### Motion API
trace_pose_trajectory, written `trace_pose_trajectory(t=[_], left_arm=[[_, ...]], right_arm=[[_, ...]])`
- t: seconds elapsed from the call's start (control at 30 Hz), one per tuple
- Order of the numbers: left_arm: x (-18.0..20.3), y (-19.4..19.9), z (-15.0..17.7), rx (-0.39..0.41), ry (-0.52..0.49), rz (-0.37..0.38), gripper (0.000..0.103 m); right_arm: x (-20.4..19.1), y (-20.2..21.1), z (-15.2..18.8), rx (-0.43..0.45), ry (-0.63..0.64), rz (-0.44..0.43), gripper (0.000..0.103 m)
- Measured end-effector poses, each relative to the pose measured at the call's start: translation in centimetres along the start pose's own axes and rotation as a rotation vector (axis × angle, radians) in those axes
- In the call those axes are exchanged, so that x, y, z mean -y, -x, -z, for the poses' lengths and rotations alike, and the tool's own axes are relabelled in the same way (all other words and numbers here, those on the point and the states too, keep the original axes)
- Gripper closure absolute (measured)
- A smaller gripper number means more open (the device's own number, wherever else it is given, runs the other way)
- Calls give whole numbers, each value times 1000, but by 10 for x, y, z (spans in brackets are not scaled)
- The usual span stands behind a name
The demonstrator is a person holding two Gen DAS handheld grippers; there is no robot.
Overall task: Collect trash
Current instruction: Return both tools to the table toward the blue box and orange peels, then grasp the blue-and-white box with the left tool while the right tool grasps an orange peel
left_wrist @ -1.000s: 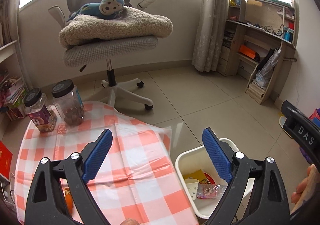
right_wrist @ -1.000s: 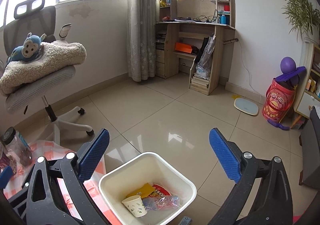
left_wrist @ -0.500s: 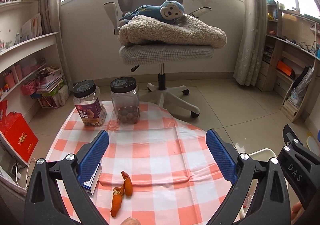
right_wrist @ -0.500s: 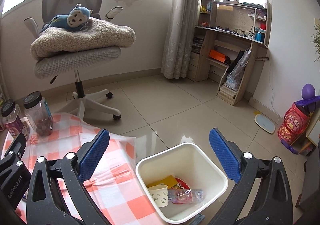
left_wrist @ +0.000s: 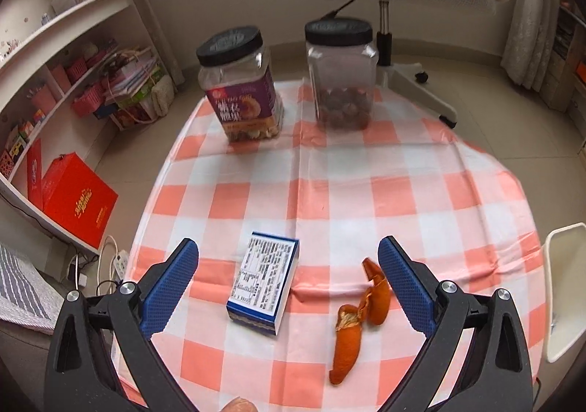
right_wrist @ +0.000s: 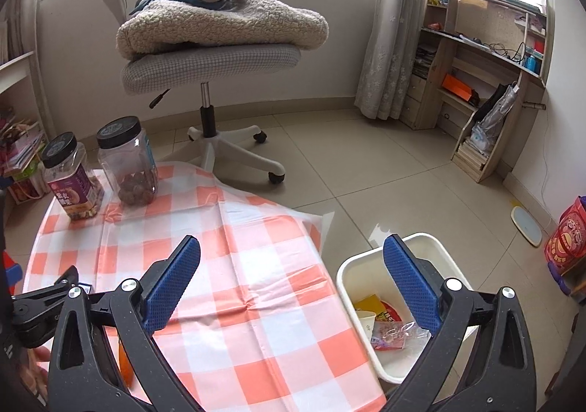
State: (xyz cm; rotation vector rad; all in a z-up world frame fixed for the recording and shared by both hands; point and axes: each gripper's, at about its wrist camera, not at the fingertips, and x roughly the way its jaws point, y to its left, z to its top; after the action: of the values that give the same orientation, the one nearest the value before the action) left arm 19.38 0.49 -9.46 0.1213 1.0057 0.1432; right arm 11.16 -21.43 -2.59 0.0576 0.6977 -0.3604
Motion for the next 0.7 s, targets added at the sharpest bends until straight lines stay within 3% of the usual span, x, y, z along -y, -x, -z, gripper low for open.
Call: trace_pose_trajectory(t=[0.13, 0.23, 0.3, 0.37, 0.4, 0.5, 0.6, 0.7], left_arm=[[-28, -67, 16, -204, 18, 49, 8], [-43, -99, 27, -296, 23, 73, 8], [-51, -112, 34, -335, 29, 109, 8], [-56, -117, 39, -343, 38, 146, 9], [-57, -117, 41, -339, 40, 174, 15], [-57, -110, 44, -340, 28, 272, 45], [-56, -94, 47, -312, -22, 225, 46], [-73, -69, 43, -267, 27, 249, 46]], right_arm=[[-12, -32, 9, -177, -31, -135, 7], [-24, -63, 21, -353, -67, -277, 7], [-35, -78, 30, -427, -73, -343, 7], [-49, -90, 36, -460, -51, -383, 7], [-56, -94, 39, -471, -38, -401, 7], [-75, -105, 48, -500, -8, -449, 7], [-93, -115, 58, -540, 33, -482, 16], [-110, -122, 69, -577, 58, -503, 26]])
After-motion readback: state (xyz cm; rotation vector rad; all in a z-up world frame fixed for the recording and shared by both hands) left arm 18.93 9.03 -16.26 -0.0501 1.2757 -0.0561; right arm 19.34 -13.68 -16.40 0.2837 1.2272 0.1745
